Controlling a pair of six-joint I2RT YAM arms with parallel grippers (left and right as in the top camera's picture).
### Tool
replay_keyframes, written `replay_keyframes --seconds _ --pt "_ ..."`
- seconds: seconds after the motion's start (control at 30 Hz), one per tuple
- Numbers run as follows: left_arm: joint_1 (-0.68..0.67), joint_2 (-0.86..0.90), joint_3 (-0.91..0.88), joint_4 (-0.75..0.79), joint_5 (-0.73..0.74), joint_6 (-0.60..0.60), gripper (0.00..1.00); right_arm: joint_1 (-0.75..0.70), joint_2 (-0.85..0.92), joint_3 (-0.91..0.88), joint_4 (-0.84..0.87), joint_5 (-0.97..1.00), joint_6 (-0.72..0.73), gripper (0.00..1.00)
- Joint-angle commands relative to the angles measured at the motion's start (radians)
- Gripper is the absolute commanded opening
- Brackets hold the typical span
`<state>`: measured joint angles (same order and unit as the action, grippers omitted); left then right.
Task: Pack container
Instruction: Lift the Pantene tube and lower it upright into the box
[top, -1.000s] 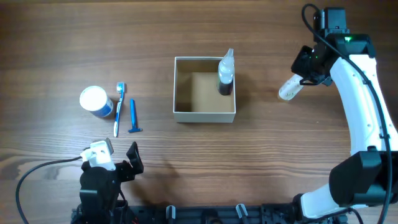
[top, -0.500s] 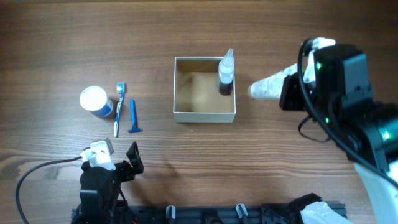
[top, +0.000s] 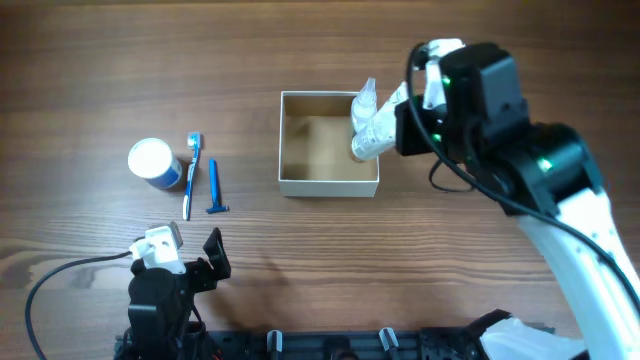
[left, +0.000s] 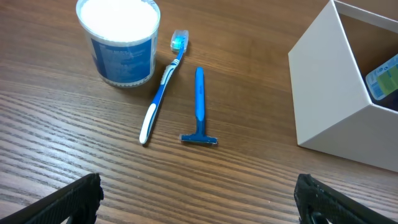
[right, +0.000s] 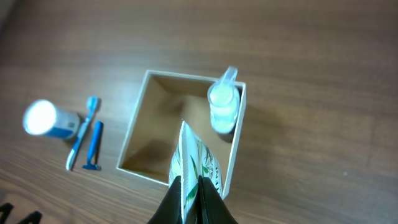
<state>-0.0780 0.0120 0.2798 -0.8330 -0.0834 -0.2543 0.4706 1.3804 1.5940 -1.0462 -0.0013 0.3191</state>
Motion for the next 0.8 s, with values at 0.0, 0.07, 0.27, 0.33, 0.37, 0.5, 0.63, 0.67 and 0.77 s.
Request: replay_keyframes --seconds 0.0,0.07,0.27,0.33,0.37,0.5,0.63,0.67,0.77 --pt "0.005 -0.009 -0.002 0.003 0.004 -0.013 1.0 0.003 0.094 0.017 0.022 -0.023 -0.005 0.04" --pt "0.005 -0.009 -0.002 0.003 0.004 -0.013 1.0 0.003 0.156 0.017 0.041 -0.012 -0.005 0.04" --pt "0.005 -0.009 -0.002 0.003 0.004 -0.013 1.0 0.003 0.267 0.017 0.051 0.076 -0.005 0.04" --pt "0.005 -0.009 -0.002 0.003 0.004 -0.013 1.0 0.003 0.282 0.017 0.052 0.08 -0.004 0.04" --pt "0.005 -0.009 -0.002 0.002 0.004 -0.013 1.0 0.003 0.287 0.016 0.052 0.082 -0.005 0.04" --pt "0.005 -0.009 -0.002 0.003 0.004 -0.013 1.0 0.003 0.299 0.015 0.055 0.08 -0.001 0.25" --pt "0.005 -0.009 -0.002 0.002 0.004 -0.013 1.0 0.003 0.295 0.014 0.066 0.079 0.003 0.33" --pt "0.005 -0.009 -0.002 0.003 0.004 -0.013 1.0 0.003 0.293 0.014 0.066 0.079 0.002 0.36" --pt "0.005 -0.009 -0.002 0.003 0.004 -0.013 1.0 -0.014 0.24 0.014 0.05 0.097 0.007 0.55"
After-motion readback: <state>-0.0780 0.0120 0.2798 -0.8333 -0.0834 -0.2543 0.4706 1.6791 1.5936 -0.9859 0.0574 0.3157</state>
